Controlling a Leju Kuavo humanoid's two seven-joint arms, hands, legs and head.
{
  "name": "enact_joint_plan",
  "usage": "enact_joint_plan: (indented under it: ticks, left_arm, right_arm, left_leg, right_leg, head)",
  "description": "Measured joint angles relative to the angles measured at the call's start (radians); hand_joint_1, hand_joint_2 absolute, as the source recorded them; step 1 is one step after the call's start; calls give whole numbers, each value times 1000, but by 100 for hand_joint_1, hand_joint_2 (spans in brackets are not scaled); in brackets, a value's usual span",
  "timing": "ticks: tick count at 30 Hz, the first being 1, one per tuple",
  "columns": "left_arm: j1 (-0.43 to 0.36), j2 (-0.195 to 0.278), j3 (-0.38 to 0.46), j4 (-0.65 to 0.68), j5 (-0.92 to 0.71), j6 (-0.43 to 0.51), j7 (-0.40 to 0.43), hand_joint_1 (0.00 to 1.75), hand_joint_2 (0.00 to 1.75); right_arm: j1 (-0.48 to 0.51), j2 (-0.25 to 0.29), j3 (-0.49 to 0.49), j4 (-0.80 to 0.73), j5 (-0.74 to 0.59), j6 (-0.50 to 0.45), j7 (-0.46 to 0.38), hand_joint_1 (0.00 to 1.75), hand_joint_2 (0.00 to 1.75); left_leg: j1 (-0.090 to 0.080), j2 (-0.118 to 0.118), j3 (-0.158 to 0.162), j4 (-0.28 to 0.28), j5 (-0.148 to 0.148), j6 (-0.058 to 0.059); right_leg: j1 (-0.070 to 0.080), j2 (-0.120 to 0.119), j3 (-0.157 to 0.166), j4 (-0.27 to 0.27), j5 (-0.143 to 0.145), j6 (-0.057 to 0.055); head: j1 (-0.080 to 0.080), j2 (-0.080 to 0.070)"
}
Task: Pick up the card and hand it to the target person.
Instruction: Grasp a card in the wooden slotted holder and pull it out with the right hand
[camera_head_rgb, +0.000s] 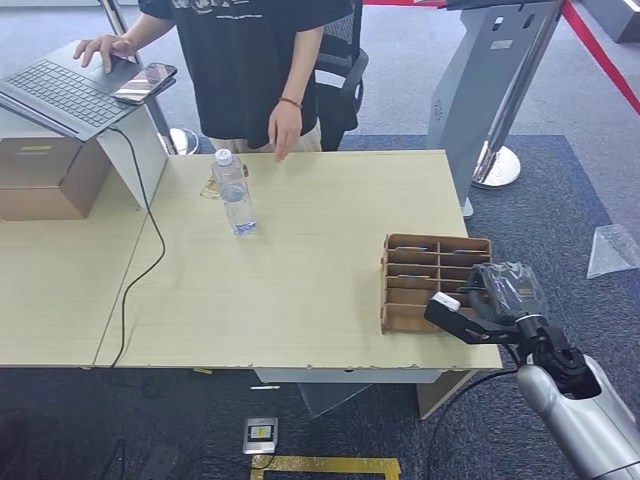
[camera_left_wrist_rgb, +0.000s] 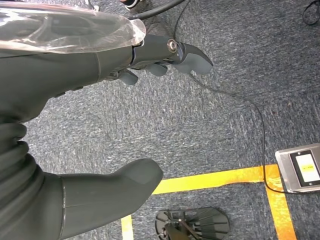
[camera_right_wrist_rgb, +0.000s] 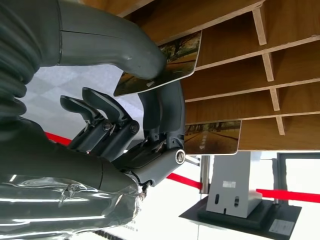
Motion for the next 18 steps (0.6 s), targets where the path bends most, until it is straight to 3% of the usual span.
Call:
enact_joint_plan:
  ticks: [8,18]
  left_arm:
    - [0,2,0,0,4,-2,1,0,175]
    - [1,7,0,0,12,-5,4,0,175]
  right_arm:
    - [-10,-38,-17,-49,-77,127,-29,175,175]
    - [-92,-161,-32,-191,-262,323,4,175,175]
  left_leg:
    - [0,0,0,0,0,0]
    - [0,0,0,0,0,0]
  right_leg:
    - [0,0,0,0,0,0]
    - [0,0,0,0,0,0]
  head:
    - [0,0]
    - [0,0]
